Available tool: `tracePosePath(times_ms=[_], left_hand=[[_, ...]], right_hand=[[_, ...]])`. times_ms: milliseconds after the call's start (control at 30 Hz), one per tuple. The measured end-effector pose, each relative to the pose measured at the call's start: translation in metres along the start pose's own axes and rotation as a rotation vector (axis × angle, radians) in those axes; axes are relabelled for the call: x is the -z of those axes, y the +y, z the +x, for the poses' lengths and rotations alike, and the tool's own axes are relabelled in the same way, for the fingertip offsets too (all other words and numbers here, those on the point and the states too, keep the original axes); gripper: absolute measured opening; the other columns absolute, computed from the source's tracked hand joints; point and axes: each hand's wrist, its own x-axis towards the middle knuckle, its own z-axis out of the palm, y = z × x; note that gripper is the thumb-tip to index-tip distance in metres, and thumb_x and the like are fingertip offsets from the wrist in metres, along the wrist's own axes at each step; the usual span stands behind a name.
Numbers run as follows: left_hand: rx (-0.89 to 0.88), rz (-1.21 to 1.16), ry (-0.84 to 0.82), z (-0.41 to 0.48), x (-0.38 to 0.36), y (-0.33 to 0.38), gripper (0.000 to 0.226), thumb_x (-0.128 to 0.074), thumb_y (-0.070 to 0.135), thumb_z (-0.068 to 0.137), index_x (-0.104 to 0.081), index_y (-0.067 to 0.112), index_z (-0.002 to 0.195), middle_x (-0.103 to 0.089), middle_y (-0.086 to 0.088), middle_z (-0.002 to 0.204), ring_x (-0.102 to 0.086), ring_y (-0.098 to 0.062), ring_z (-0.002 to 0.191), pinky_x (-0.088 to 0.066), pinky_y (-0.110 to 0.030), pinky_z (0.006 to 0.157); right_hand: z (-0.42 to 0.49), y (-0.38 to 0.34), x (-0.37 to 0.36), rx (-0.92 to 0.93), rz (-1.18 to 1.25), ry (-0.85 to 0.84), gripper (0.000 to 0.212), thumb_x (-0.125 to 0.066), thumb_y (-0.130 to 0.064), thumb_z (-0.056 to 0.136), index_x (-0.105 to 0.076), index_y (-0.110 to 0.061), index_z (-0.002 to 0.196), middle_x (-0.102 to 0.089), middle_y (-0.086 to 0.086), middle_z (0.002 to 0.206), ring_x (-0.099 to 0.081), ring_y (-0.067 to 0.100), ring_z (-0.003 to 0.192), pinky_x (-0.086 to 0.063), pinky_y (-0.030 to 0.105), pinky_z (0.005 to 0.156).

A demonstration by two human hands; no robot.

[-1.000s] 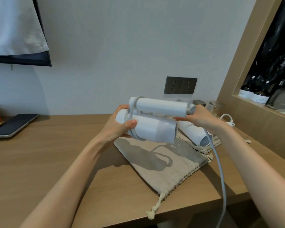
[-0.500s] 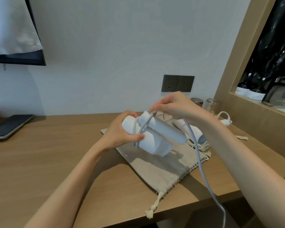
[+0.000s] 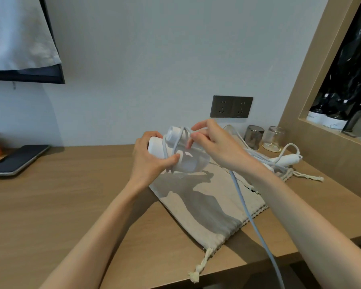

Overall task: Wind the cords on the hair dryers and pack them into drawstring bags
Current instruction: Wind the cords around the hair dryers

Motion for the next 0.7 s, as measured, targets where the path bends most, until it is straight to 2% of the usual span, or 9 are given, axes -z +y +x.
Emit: tracePosePath(times_ms=[100, 167, 233, 333, 433, 500, 600, 633, 700], left_hand=[[0.016, 0.0, 0.041, 0.002, 0.004, -0.002, 0.054, -0.082, 0.043, 0.05, -0.046, 0.042, 0.09, -0.054, 0.002, 0.104, -0.056, -0.019, 0.096, -0.053, -0.035, 0.074], [0.116, -0.105, 0.046, 0.002, 0.005, 0.0, 0.054, -0.087, 0.039, 0.056, -0.047, 0.04, 0.092, -0.055, 0.001, 0.104, -0.06, -0.024, 0.097, -0.058, -0.044, 0.069], [0.235, -0.22, 0.042, 0.002, 0.005, 0.003, 0.047, -0.084, 0.03, 0.068, -0.048, 0.03, 0.099, -0.054, 0.001, 0.101, -0.063, -0.024, 0.095, -0.06, -0.041, 0.061], [0.336, -0.292, 0.046, 0.001, 0.004, 0.005, 0.041, -0.077, 0.034, 0.075, -0.05, 0.023, 0.105, -0.056, -0.001, 0.098, -0.064, -0.025, 0.094, -0.06, -0.04, 0.062], [0.394, -0.355, 0.053, -0.001, 0.002, 0.007, 0.038, -0.074, 0.035, 0.078, -0.05, 0.023, 0.105, -0.057, -0.003, 0.098, -0.064, -0.029, 0.097, -0.06, -0.041, 0.061], [0.41, -0.378, 0.069, -0.001, 0.002, 0.007, 0.037, -0.074, 0.034, 0.077, -0.05, 0.024, 0.103, -0.056, -0.004, 0.099, -0.064, -0.028, 0.096, -0.06, -0.042, 0.062], [0.452, -0.408, 0.106, 0.0, 0.003, 0.007, 0.041, -0.075, 0.037, 0.076, -0.05, 0.025, 0.106, -0.055, -0.005, 0.104, -0.063, -0.026, 0.097, -0.06, -0.043, 0.063], [0.483, -0.447, 0.119, 0.001, 0.004, 0.008, 0.042, -0.074, 0.038, 0.076, -0.05, 0.024, 0.107, -0.056, -0.006, 0.107, -0.063, -0.026, 0.097, -0.06, -0.041, 0.061], [0.552, -0.557, 0.148, 0.003, 0.006, 0.01, 0.045, -0.073, 0.039, 0.077, -0.051, 0.021, 0.112, -0.058, -0.008, 0.107, -0.064, -0.024, 0.092, -0.059, -0.037, 0.056]], right_hand=[[-0.004, 0.004, -0.019, 0.061, -0.006, 0.064, 0.019, -0.04, -0.026, 0.102, -0.057, -0.016, 0.103, -0.068, -0.014, 0.08, -0.053, 0.004, 0.07, -0.039, 0.028, 0.066], [-0.009, 0.008, -0.028, 0.136, -0.047, 0.099, 0.023, -0.039, -0.024, 0.102, -0.059, -0.019, 0.112, -0.065, -0.011, 0.077, -0.052, 0.013, 0.064, -0.042, 0.036, 0.064], [-0.014, 0.01, -0.039, 0.198, -0.123, 0.108, 0.026, -0.039, -0.021, 0.101, -0.057, -0.022, 0.119, -0.062, -0.012, 0.078, -0.047, 0.012, 0.06, -0.043, 0.038, 0.06], [-0.017, 0.011, -0.05, 0.249, -0.207, 0.146, 0.033, -0.043, -0.016, 0.098, -0.053, -0.026, 0.128, -0.058, -0.012, 0.08, -0.05, 0.013, 0.068, -0.043, 0.035, 0.059], [-0.017, 0.011, -0.057, 0.268, -0.347, 0.157, 0.043, -0.046, -0.013, 0.094, -0.049, -0.026, 0.134, -0.055, -0.007, 0.084, -0.052, 0.02, 0.073, -0.044, 0.037, 0.056], [-0.017, 0.013, -0.062, 0.293, -0.456, 0.197, 0.046, -0.046, -0.015, 0.089, -0.049, -0.023, 0.134, -0.056, -0.003, 0.082, -0.054, 0.025, 0.064, -0.043, 0.035, 0.047], [-0.017, 0.022, -0.073, 0.386, -0.537, 0.281, 0.052, -0.056, -0.011, 0.084, -0.049, -0.015, 0.135, -0.056, 0.001, 0.075, -0.051, 0.023, 0.049, -0.041, 0.034, 0.035], [-0.018, 0.026, -0.077, 0.424, -0.535, 0.276, 0.053, -0.058, -0.008, 0.083, -0.049, -0.012, 0.136, -0.058, 0.002, 0.077, -0.053, 0.022, 0.049, -0.044, 0.034, 0.036], [-0.022, 0.032, -0.082, 0.476, -0.519, 0.241, 0.051, -0.053, -0.006, 0.085, -0.05, -0.01, 0.136, -0.061, 0.002, 0.08, -0.056, 0.018, 0.054, -0.044, 0.026, 0.042]])
